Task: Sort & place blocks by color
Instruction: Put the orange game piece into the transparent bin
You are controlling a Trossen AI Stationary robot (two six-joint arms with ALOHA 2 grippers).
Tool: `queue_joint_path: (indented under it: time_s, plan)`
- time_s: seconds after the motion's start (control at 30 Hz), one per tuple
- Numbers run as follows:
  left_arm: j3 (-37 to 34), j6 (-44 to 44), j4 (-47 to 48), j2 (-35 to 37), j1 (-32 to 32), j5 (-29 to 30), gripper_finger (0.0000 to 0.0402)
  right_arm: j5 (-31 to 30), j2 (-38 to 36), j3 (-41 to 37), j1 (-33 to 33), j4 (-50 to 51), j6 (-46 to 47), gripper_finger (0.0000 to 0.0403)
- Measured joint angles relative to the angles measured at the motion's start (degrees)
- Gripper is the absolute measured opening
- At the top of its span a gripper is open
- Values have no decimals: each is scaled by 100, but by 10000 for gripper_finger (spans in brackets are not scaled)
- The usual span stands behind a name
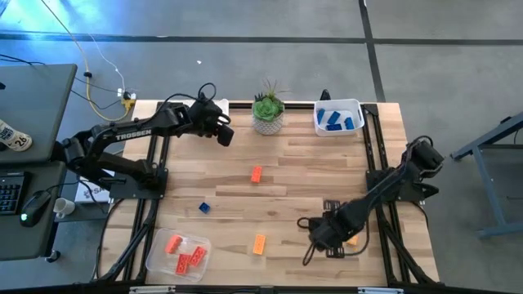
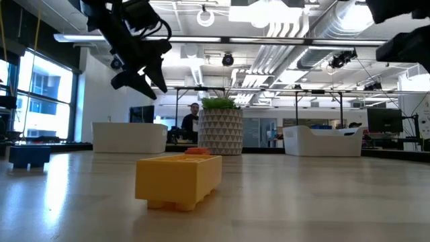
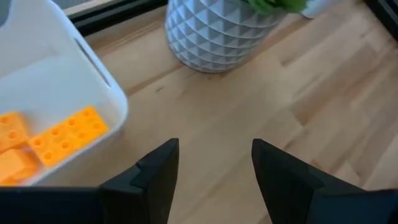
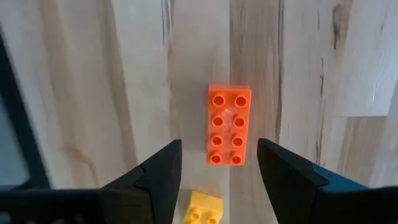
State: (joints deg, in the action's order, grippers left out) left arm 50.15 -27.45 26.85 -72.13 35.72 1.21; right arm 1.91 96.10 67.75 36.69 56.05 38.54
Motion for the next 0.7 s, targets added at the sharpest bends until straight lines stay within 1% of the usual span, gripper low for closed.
queue_joint_path:
  time_s: [0.23, 0.53, 0.7]
  plan:
    - [0, -111, 0, 122, -285, 58, 188, -35, 442, 0, 130, 3, 22, 195]
    - [0, -111, 5, 122, -517, 90, 188, 28, 1013, 0, -19, 52, 149, 195]
    - [0, -198, 7, 122, -581, 93, 188, 34, 1112, -106, -71, -86, 132, 195]
